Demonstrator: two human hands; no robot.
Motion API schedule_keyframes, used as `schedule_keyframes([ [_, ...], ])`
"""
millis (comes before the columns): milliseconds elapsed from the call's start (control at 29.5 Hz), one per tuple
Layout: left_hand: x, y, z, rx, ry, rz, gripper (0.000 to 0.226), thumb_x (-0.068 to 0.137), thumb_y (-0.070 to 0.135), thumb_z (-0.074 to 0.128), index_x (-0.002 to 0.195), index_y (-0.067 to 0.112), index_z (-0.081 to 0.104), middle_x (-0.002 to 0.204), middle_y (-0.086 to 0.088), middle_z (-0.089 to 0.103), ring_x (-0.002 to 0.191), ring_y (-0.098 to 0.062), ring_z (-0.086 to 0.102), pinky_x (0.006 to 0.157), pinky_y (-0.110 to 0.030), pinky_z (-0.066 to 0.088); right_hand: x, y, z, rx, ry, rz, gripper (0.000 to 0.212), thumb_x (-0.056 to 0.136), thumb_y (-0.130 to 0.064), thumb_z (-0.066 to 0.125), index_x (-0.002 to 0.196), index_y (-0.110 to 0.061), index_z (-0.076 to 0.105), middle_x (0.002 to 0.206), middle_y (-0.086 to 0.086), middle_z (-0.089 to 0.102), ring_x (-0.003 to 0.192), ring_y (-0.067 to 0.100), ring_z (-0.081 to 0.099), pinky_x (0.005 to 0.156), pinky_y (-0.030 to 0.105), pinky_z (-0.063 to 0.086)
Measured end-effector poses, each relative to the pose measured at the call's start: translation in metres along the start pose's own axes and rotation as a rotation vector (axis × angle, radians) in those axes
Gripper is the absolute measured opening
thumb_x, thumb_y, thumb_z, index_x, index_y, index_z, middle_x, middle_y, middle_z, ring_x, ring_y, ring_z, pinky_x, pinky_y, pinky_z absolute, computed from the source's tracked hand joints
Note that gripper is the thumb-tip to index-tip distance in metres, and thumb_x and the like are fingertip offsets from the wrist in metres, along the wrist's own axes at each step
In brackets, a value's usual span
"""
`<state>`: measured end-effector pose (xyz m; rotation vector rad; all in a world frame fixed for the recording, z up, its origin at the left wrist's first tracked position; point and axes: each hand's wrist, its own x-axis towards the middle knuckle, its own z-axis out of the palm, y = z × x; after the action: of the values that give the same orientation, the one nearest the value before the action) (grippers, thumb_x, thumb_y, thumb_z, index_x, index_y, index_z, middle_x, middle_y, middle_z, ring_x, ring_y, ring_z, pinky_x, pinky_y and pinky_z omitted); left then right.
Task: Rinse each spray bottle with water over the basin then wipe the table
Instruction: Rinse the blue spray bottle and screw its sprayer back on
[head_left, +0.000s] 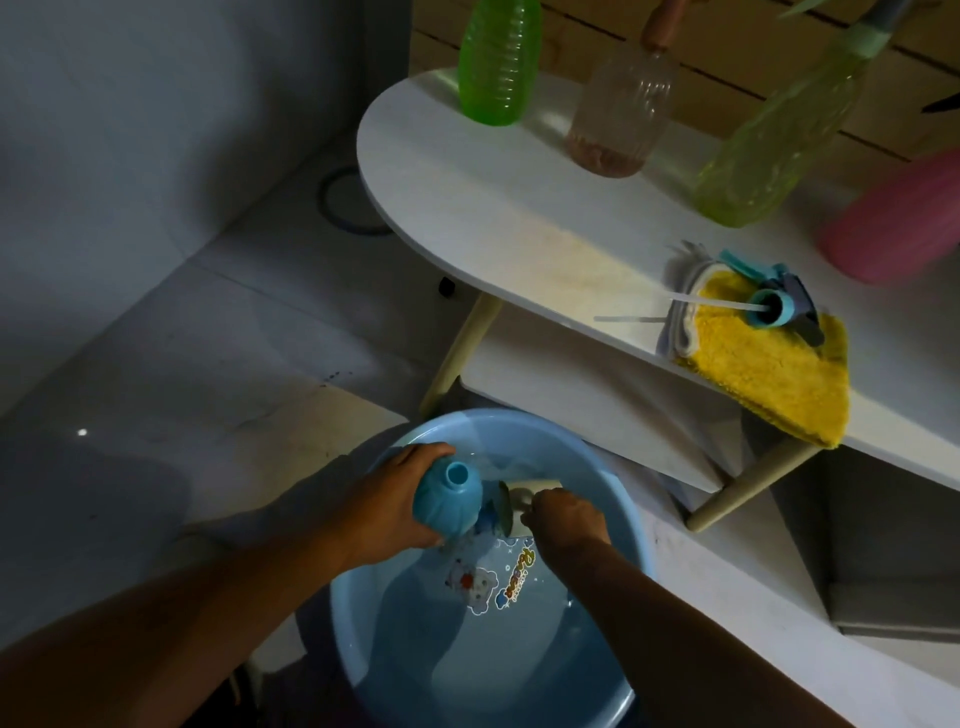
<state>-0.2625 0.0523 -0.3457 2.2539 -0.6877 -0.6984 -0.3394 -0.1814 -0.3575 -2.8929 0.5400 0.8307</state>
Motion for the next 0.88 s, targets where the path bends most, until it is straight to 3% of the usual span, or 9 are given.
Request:
schedule_keyframes([
  [136,-0.001,0.001,-0.008,0.051,0.017,0.018,0.092,0.077,0.034,0.089,0.151,0.031,0.035,0.143,0.016,0.044,0.128,-0.003,0.043,0.084,0.001,0.036,-0.001,-0.012,0.010,0.049,-0.004,-0.015,0.034,0.105,-0.038,0.051,0.128,-0.017,0.064,0.128,0.007,0.066,0.119,0.027,0.063,0.097,0.035,0.050],
  [271,-0.005,0.007,-0.015,0.013,0.004,0.021,0.089,0.082,0.031,0.086,0.153,0.026,0.032,0.139,0.018,0.041,0.121,0.002,0.039,0.076,0.010,0.031,-0.002,-0.002,0.005,0.275,-0.012,0.059,0.028,0.104,-0.032,0.052,0.114,-0.012,0.069,0.116,0.012,0.070,0.108,0.030,0.066,0.087,0.032,0.050],
  [475,-0.005,0.028,-0.030,0.024,0.024,0.038,0.096,0.075,0.029,0.091,0.150,0.035,0.033,0.129,0.023,0.043,0.116,-0.001,0.046,0.072,0.000,0.039,-0.024,0.037,-0.034,0.678,0.000,0.147,0.031,0.097,-0.036,0.062,0.092,-0.008,0.073,0.083,0.006,0.067,0.071,0.017,0.056,0.062,0.026,0.040],
  [576,0.004,0.033,-0.043,0.048,-0.015,0.086,0.099,0.066,0.029,0.094,0.144,0.043,0.035,0.133,0.020,0.052,0.120,-0.009,0.057,0.086,-0.018,0.050,-0.046,0.045,-0.063,0.722,0.044,0.112,0.037,0.092,-0.046,0.068,0.086,-0.009,0.074,0.068,-0.001,0.061,0.063,0.012,0.052,0.055,0.024,0.037],
  [712,0.005,0.058,-0.075,0.181,-0.063,0.147,0.095,0.060,0.038,0.093,0.136,0.050,0.037,0.130,0.020,0.055,0.114,-0.009,0.058,0.091,-0.036,0.055,-0.072,0.052,-0.109,0.740,0.110,0.076,0.034,0.088,-0.044,0.074,0.081,-0.011,0.071,0.069,0.001,0.061,0.064,0.014,0.051,0.058,0.029,0.038],
  [881,0.003,0.085,-0.110,0.321,-0.161,0.209,0.090,0.060,0.041,0.091,0.130,0.052,0.036,0.121,0.022,0.058,0.106,-0.006,0.060,0.087,-0.030,0.053,-0.103,0.052,-0.162,0.704,0.201,-0.022,0.035,0.087,-0.046,0.074,0.078,-0.013,0.072,0.073,0.003,0.069,0.066,0.014,0.056,0.062,0.028,0.042],
])
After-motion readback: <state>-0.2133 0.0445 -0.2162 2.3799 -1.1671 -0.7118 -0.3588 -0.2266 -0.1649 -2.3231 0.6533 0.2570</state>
